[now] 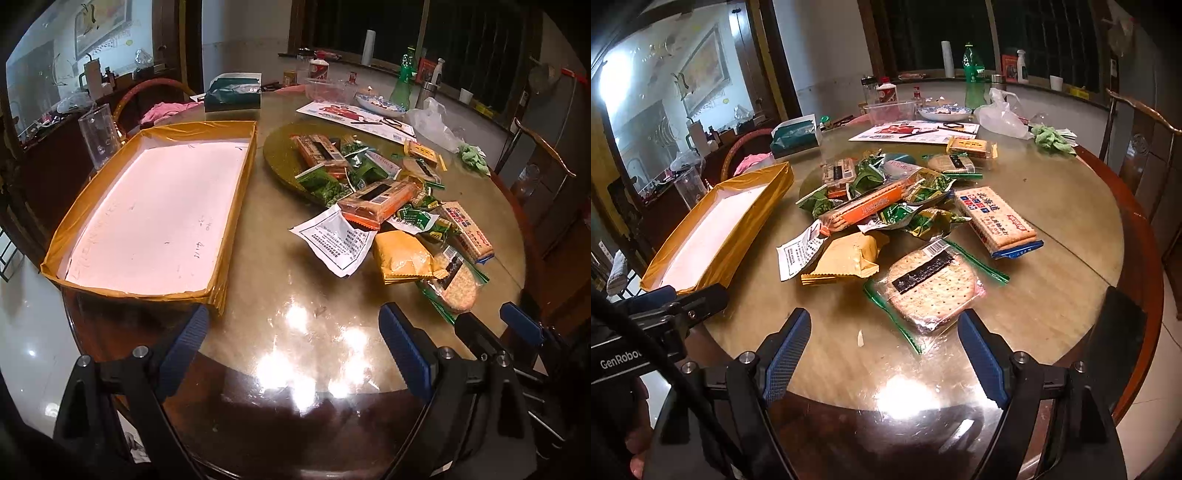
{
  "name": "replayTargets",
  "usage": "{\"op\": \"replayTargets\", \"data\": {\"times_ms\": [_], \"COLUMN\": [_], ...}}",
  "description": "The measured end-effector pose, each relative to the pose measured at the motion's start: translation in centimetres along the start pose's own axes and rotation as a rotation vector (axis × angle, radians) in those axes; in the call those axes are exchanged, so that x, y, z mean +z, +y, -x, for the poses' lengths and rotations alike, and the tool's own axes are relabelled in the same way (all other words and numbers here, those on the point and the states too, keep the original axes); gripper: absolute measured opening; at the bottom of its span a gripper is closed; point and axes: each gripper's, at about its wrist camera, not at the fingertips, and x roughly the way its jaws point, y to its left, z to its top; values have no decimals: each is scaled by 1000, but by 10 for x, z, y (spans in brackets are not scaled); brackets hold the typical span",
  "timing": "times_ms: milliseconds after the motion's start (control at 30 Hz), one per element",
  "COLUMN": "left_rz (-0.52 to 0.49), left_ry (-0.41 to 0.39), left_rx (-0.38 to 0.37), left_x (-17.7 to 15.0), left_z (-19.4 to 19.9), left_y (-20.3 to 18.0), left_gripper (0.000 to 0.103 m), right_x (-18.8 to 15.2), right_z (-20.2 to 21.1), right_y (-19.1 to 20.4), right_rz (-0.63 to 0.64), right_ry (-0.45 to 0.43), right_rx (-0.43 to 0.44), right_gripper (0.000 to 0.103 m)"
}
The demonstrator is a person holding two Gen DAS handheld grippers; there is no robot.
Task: Organize snacks
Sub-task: 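Move both tools toward the snack pile on the table, then grasp the round cracker bag with the right tool while the left tool grasps the yellow wafer pack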
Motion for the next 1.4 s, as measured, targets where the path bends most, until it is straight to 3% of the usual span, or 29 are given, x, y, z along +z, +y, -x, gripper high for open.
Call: {"op": "replayTargets", "data": {"times_ms": [300, 700, 967, 1267, 1400], "left_rz": [15, 61, 60, 50, 54], "left_ry": [1, 8, -4, -1, 14], "left_rx": [1, -91, -112, -84, -89], "left_x": [-8, -7, -4, -2, 1], "left_z": [6, 12, 13, 14, 11], "left_y": [12, 18, 12, 15, 15], "left_gripper": [93, 93, 93, 93, 93], "right_x": [-6, 1, 8, 15, 19], "right_z": [0, 5, -13, -18, -50], "right_y": [0, -14, -43, -46, -59], "right_rz": [-7, 11, -124, -141, -216], "right_ry": [7, 21, 85, 78, 154], "right_rx": [7, 87, 63, 7, -35], "right_gripper": [82, 82, 82, 82, 82]}}
